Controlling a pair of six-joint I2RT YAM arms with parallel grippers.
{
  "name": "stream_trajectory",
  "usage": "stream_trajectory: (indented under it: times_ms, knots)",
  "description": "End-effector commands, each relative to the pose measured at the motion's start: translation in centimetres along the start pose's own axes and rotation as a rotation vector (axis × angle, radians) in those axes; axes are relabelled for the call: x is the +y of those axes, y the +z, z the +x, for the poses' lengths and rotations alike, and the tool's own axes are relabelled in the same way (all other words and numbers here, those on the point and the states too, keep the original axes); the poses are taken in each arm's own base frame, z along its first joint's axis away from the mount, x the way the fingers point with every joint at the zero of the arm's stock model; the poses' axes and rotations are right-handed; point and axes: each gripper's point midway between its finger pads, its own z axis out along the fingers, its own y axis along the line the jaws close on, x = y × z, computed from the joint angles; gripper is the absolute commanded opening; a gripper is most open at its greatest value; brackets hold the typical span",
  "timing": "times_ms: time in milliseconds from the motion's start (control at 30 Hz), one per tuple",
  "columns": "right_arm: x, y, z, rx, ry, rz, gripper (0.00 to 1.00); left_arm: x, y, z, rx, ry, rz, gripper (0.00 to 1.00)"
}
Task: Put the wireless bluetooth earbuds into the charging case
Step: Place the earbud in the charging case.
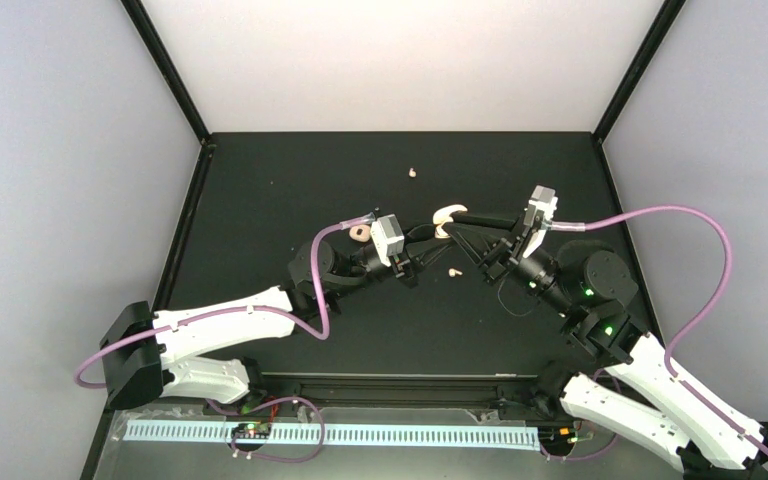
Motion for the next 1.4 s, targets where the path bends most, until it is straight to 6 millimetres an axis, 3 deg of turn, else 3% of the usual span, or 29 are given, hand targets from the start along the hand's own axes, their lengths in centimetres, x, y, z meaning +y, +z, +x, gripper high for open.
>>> stream_trajectory:
  times_ms: [0,267,500,633,933,1367]
  knots:
    - [-0.3,-0.1,0.6,0.017,-0.005,0.013,0.23,-0.4,0.2,-3.6,-0.092,0.003,0.021,0.02]
    - [-0.3,0.0,0.2,0.011,-0.001,0.021,0.29,-0.7,0.2,-2.9,-0.072,0.017,0.037,0.02]
    - [-0.3,0.4,0.1,0.022,0.002,0.022,0.19,-0.9,0.2,-2.4,-0.058,0.015,0.047,0.01]
    - [-0.4,0.6,0.1,0.026,0.001,0.027,0.19,-0.9,0.2,-2.2,-0.052,0.016,0.049,0.02]
    - [-0.2,0.0,0.2,0.033,-0.017,0.022,0.22,-0.6,0.1,-2.4,-0.057,0.009,0.028,0.02]
    - [-0.2,-0.2,-0.3,0.024,-0.012,0.030,0.36,-0.5,0.2,-2.5,-0.061,-0.003,0.026,0.02]
